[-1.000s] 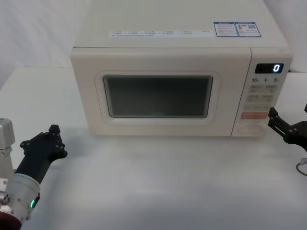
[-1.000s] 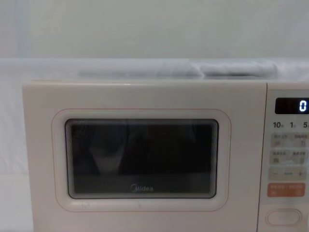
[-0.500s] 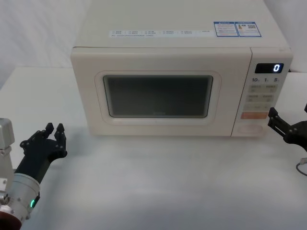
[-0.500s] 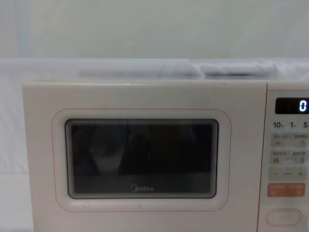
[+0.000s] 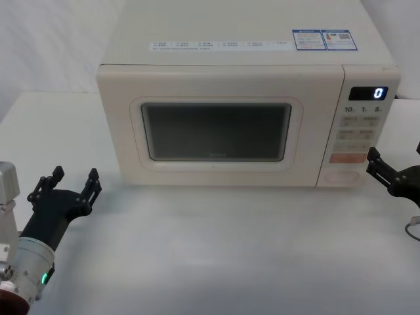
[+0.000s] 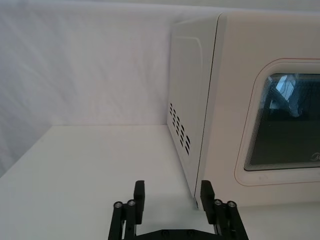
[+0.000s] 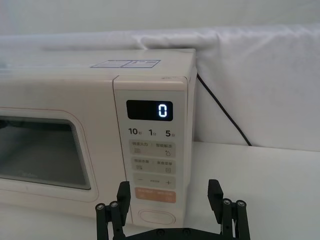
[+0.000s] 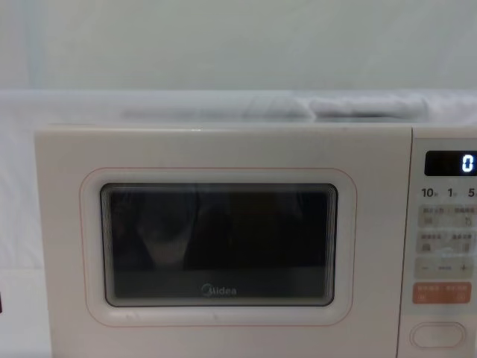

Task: Press the button to open the microwave door with one hand; close the microwave door with the other hand.

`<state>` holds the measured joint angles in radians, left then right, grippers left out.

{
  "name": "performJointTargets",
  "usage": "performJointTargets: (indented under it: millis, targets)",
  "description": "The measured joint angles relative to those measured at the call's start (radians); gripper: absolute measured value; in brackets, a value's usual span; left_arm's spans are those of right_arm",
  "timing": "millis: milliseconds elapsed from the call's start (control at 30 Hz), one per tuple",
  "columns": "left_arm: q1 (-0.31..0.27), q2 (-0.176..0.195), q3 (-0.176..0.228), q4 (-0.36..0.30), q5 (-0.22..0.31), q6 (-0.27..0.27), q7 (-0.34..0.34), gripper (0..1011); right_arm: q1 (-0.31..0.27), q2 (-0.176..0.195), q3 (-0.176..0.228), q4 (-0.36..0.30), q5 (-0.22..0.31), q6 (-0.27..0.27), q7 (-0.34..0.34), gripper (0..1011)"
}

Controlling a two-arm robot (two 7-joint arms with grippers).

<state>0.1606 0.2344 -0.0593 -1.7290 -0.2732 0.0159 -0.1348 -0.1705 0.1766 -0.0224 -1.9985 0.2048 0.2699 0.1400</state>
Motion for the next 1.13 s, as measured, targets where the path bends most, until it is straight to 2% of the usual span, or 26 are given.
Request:
performJointTargets:
  millis: [233,267,367,1133]
  targets:
    - [0.0,0.0,0.0,0.0,-0.001,-0.001,0.0,899,0.0,0.0,0.0,0.0,0.0,0.0,0.0,1002]
    - [0.0,0.0,0.0,0.0,-0.001,-0.001,0.0,951,0.0,0.0,0.0,0.0,0.0,0.0,0.0,1002]
    - [0.0,0.0,0.0,0.0,-0.001,-0.001,0.0,1000,0.0,0.0,0.0,0.0,0.0,0.0,0.0,1002]
    - [0.0,0.0,0.0,0.0,-0.001,-0.001,0.0,1001,0.0,0.0,0.0,0.0,0.0,0.0,0.0,1002]
